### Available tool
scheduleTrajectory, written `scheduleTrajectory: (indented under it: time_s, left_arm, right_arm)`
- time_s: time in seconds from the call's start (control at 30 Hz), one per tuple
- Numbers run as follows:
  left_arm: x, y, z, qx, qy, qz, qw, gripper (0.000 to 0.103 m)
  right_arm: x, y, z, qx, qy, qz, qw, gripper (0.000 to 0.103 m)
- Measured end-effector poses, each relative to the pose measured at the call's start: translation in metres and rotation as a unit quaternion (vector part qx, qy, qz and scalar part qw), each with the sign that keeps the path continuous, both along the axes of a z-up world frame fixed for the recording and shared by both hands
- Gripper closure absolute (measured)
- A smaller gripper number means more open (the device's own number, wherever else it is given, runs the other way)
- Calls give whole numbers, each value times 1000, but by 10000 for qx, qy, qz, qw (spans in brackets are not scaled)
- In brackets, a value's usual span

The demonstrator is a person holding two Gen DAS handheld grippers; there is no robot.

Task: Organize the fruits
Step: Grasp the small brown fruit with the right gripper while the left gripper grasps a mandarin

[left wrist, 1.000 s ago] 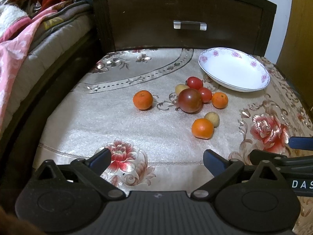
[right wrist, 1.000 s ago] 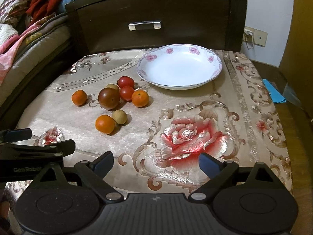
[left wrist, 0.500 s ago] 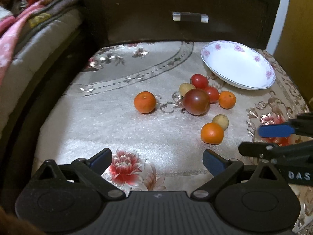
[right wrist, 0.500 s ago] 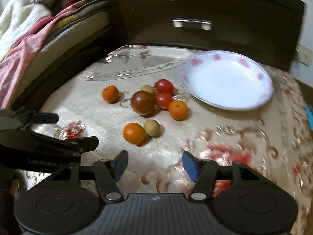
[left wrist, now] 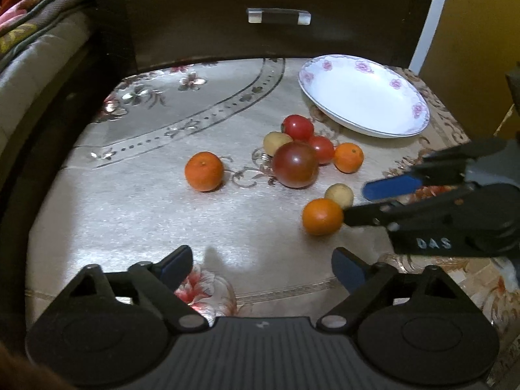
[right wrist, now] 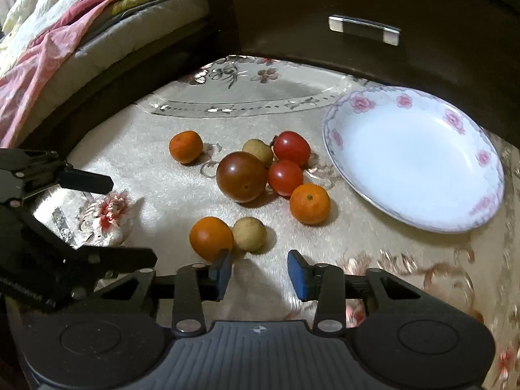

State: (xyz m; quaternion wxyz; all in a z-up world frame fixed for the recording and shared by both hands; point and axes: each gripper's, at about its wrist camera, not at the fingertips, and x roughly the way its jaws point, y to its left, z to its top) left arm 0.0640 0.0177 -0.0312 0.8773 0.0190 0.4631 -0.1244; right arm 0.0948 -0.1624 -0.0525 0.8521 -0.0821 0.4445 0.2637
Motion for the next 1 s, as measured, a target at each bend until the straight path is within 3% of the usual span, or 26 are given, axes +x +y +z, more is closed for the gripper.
scheduleTrajectory:
  time_s: [0.07,0.4,0.63,1.0]
  left_arm:
    - [0,-1,-1,-106,54,-76,9999,16]
    - [0,-14,-5,-180,5,-452,9988,27]
    - [11,-23,-11,-165,-82,-511,9985,48]
    - [22,-39,-18,67,-199,-475,9987,61]
  right_arm:
    - [4,2,0,14,-59,23,10000,75]
    - [9,16,-6,-42,-179,315,9993,84]
    - [7,1,3,123,-36,43,9999,85]
    - [8,-20,18,567,14,-216,9982,85]
